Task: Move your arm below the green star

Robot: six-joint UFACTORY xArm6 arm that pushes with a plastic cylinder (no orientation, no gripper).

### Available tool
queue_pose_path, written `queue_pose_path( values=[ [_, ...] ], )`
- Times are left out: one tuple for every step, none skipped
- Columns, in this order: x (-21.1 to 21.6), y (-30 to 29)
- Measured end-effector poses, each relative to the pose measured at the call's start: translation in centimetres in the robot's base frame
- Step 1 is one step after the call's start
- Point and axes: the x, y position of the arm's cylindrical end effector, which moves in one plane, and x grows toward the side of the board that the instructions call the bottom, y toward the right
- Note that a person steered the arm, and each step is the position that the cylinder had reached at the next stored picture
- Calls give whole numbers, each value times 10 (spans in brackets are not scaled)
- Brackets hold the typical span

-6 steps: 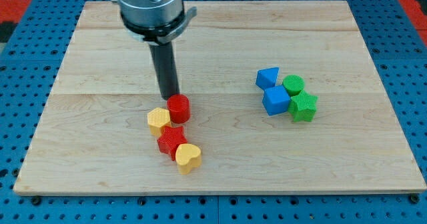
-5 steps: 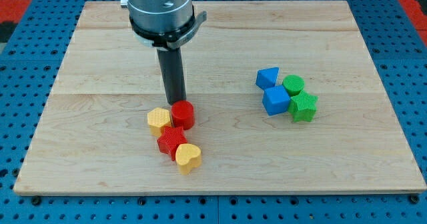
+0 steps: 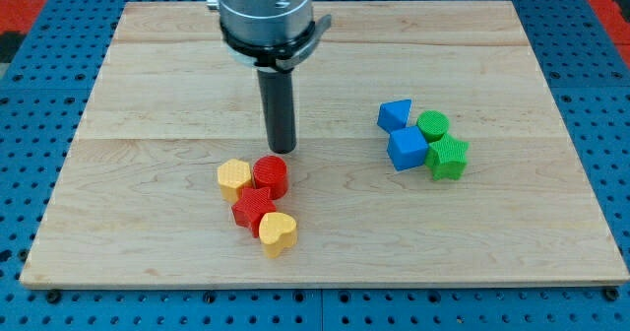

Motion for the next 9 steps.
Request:
queue_pose_path(
  values=[
    [1,17],
    [1,27],
    [1,32],
    [8,32],
    [53,40],
    [64,48],
    [64,75],
    [78,125],
    [76,205]
  ],
)
